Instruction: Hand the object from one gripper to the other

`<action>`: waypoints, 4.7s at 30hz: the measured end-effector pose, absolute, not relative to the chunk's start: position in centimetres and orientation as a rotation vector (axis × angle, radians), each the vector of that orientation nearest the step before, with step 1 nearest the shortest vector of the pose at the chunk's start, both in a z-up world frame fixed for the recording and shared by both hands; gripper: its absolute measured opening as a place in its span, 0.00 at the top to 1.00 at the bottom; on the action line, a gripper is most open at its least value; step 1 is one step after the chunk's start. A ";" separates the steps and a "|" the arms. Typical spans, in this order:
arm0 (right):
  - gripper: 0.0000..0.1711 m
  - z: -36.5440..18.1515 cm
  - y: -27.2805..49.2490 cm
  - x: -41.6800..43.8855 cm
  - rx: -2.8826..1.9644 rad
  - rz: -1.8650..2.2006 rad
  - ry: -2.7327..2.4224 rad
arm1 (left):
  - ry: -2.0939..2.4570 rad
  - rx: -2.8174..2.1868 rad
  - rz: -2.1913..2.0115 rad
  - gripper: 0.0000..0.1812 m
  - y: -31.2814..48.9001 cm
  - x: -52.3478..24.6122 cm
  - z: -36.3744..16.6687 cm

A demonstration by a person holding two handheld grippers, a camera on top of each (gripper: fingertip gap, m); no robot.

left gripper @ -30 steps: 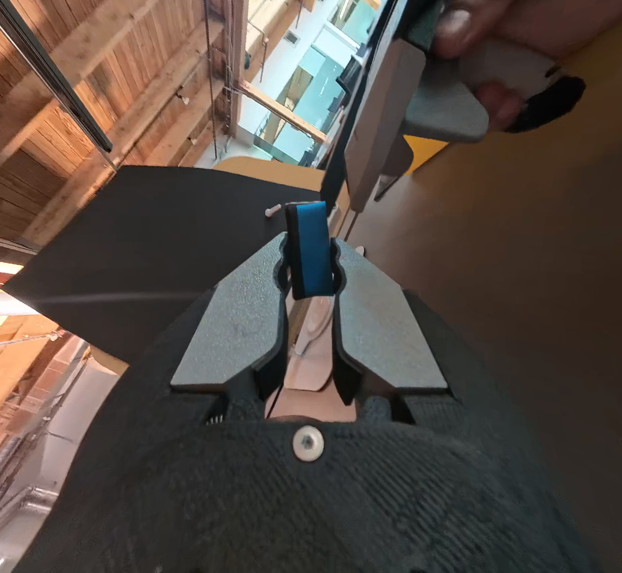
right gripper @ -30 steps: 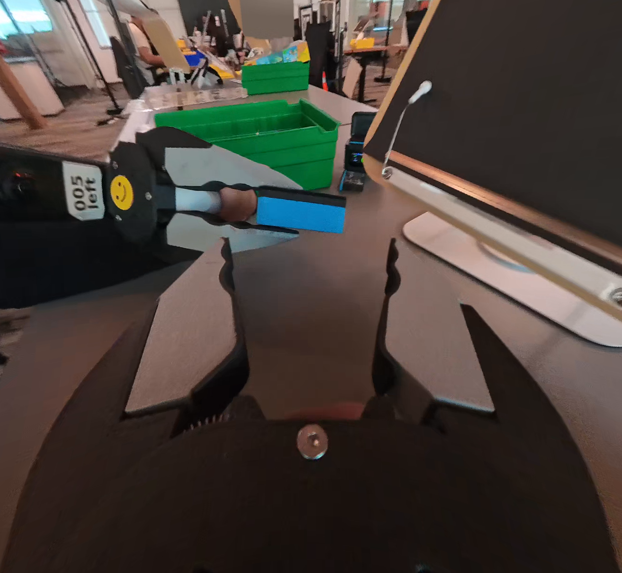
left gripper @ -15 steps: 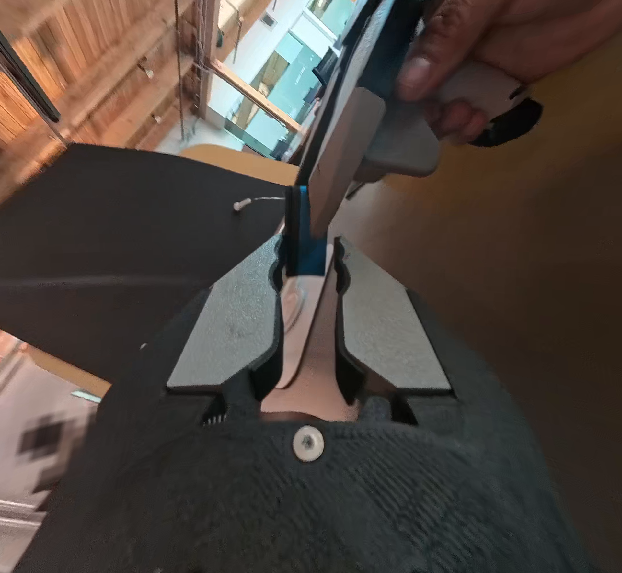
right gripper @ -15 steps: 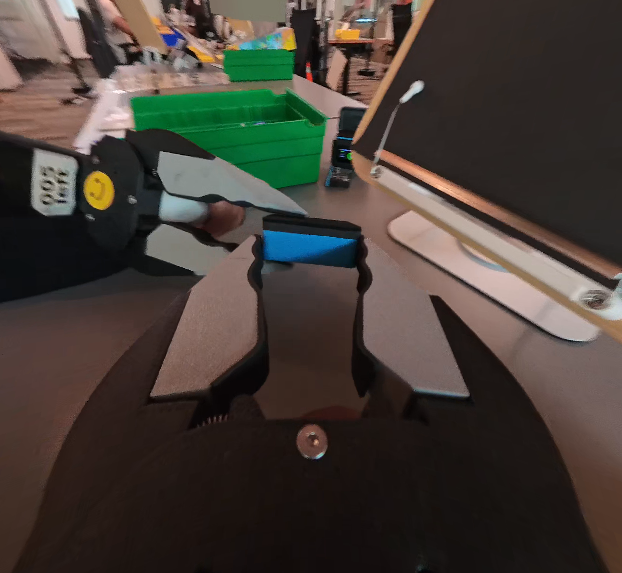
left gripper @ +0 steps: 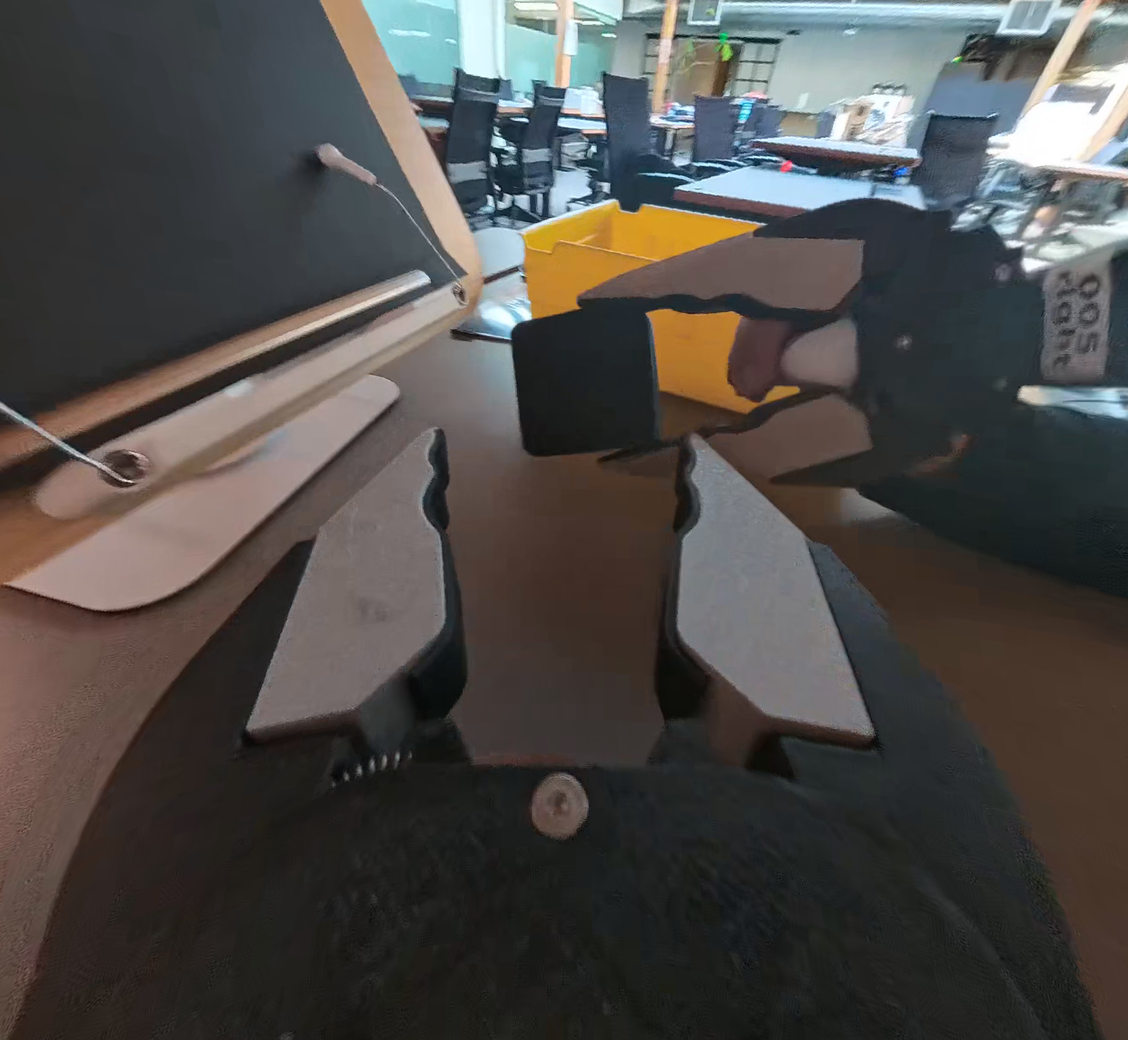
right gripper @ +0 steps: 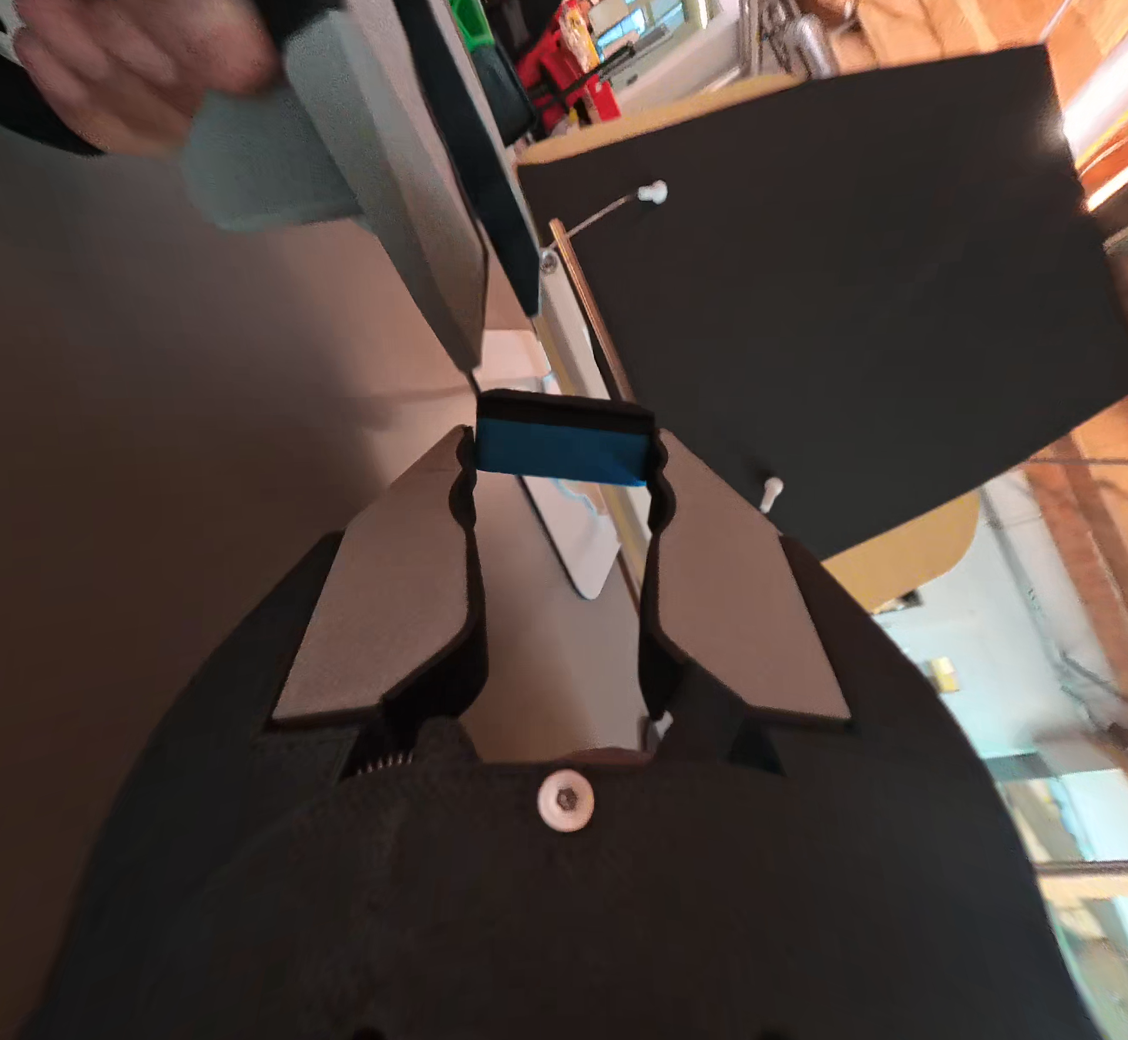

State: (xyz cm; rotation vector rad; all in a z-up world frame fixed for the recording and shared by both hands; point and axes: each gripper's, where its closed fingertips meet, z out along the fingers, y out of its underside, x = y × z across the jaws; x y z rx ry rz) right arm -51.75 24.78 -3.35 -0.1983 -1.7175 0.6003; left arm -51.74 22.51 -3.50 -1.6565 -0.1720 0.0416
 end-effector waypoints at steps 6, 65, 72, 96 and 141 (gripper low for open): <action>0.68 -3.3 22.0 -50.6 -0.017 0.532 -1.684 | -0.159 -1.653 -0.098 0.57 23.5 -49.8 -3.5; 0.87 -1.0 22.5 -51.0 0.169 0.117 -1.419 | -0.466 -1.370 -0.584 0.67 21.1 -52.0 -0.4; 0.87 -1.7 20.8 -50.8 0.249 0.082 -1.395 | -0.464 -1.362 -0.627 0.81 21.2 -51.6 -0.5; 0.84 0.9 20.6 -46.9 -0.328 1.673 -1.816 | 0.181 -1.380 -0.025 0.88 20.0 -46.4 2.9; 0.84 -3.0 21.0 -50.0 0.043 0.515 -1.631 | -0.012 -1.692 0.242 0.69 22.8 -50.7 -3.0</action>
